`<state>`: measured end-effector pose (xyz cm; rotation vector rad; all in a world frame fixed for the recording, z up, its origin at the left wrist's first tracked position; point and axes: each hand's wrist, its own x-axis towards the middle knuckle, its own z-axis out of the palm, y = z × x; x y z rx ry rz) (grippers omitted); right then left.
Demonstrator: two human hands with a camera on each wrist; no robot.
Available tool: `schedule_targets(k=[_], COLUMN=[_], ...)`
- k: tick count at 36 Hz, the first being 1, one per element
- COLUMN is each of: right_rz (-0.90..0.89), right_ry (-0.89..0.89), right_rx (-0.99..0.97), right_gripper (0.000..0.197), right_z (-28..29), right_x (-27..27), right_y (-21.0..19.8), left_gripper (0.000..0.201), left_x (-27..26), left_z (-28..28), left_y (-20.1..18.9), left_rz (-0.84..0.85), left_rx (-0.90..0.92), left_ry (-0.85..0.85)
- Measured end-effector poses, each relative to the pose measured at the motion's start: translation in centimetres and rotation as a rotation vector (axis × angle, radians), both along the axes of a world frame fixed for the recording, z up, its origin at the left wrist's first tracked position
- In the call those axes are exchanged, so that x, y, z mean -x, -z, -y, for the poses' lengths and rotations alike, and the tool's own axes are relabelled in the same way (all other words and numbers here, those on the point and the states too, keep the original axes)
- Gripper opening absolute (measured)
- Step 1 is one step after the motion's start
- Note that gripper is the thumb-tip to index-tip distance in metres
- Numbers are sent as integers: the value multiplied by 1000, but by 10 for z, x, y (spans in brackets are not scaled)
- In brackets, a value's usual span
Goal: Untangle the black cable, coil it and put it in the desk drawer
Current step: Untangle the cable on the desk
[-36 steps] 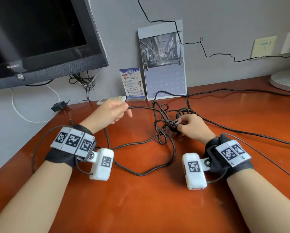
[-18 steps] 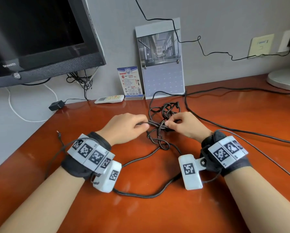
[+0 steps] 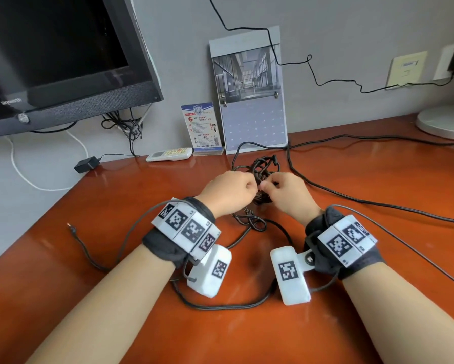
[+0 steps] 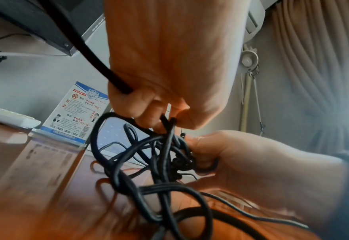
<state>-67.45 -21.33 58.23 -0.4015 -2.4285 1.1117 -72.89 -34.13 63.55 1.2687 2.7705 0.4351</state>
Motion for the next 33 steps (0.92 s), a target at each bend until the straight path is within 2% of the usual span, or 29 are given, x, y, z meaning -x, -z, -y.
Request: schedule_targets(k=[11, 13, 16, 19, 23, 28, 33], right_rz=[-155, -122, -27, 19, -30, 21, 129], right_ry=[300, 269, 104, -10, -33, -128, -214], right_rx=[299, 344, 401, 178, -100, -156, -156], right_gripper=[23, 24, 25, 17, 5, 13, 16], right_z=[-17, -23, -30, -33, -32, -30, -30], right_x=[3, 1, -6, -10, -8, -8, -10], right_y=[0, 1, -2, -6, -5, -4, -3], left_gripper=[32, 27, 22, 21, 20, 7, 21], left_x=[4, 4, 6, 8, 12, 10, 14], left_z=[-3, -2, 0, 0, -2, -5, -6], left_y=[9, 10, 10, 10, 11, 10, 11], left_rz=[87, 73, 48, 26, -10, -70, -55], left_rx=[39, 23, -36, -76, -116, -121, -67], left_ry=[14, 30, 48, 40, 56, 130, 98])
